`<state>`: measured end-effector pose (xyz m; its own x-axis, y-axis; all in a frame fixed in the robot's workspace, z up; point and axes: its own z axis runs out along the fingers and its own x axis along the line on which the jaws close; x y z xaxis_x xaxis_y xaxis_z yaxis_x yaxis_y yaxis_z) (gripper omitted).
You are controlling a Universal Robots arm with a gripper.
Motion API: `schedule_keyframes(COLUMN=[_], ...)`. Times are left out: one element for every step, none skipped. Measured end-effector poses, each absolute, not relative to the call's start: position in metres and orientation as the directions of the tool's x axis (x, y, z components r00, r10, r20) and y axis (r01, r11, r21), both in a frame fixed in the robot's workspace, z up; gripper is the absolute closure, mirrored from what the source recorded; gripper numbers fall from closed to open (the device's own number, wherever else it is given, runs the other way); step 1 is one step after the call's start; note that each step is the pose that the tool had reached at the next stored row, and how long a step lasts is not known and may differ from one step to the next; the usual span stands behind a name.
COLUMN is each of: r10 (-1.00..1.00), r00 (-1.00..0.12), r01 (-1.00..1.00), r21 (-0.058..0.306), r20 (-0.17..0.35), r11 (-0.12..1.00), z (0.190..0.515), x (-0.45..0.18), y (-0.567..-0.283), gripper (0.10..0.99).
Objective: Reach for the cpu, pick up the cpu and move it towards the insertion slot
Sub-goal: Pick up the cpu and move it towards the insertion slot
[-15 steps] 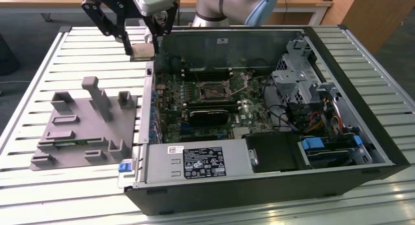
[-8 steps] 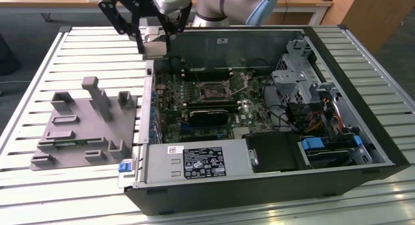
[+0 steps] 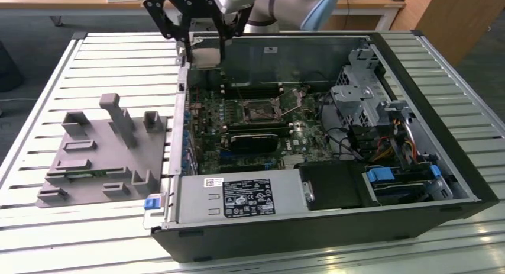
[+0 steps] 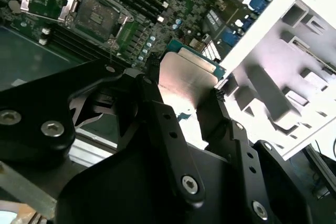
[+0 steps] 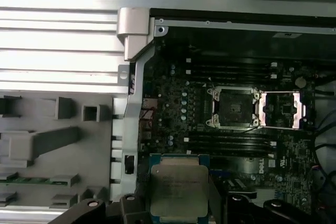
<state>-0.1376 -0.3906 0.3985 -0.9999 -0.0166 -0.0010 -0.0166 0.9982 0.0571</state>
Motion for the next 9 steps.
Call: schedule_keyframes(r10=[-0.017,-0.017,-0.017,-0.017,-0.016,-0.016,-0.016,-0.017,-0.017], r00=[-1.0,-1.0,-1.0,-1.0,-1.0,-1.0,-1.0,-1.0,-1.0], r01=[-0.017,-0.017,-0.017,-0.017,-0.017,-0.016,-0.016,-0.017,-0.017], r21=[0.057,0.057,0.057,0.057,0.057,0.058,0.057,0.058,0.058], r20=[-0.001,-0.001,-0.001,-0.001,-0.001,-0.001,-0.001,-0.001,-0.001], r11=[0.998,0.998,0.998,0.998,0.998,0.998,0.998,0.998,0.998], z=[0.398,0.398,0.398,0.398,0.398,0.398,0.398,0.398,0.398], x=[-0.135,-0.132,-0.129,-0.126,-0.123,-0.12,-0.117,-0.114,-0.111], y=[-0.389,-0.387,-0.386,-0.384,-0.383,-0.381,-0.38,-0.378,-0.377], gripper=[0.553,0.553,0.553,0.553,0.553,0.553,0.553,0.553,0.553])
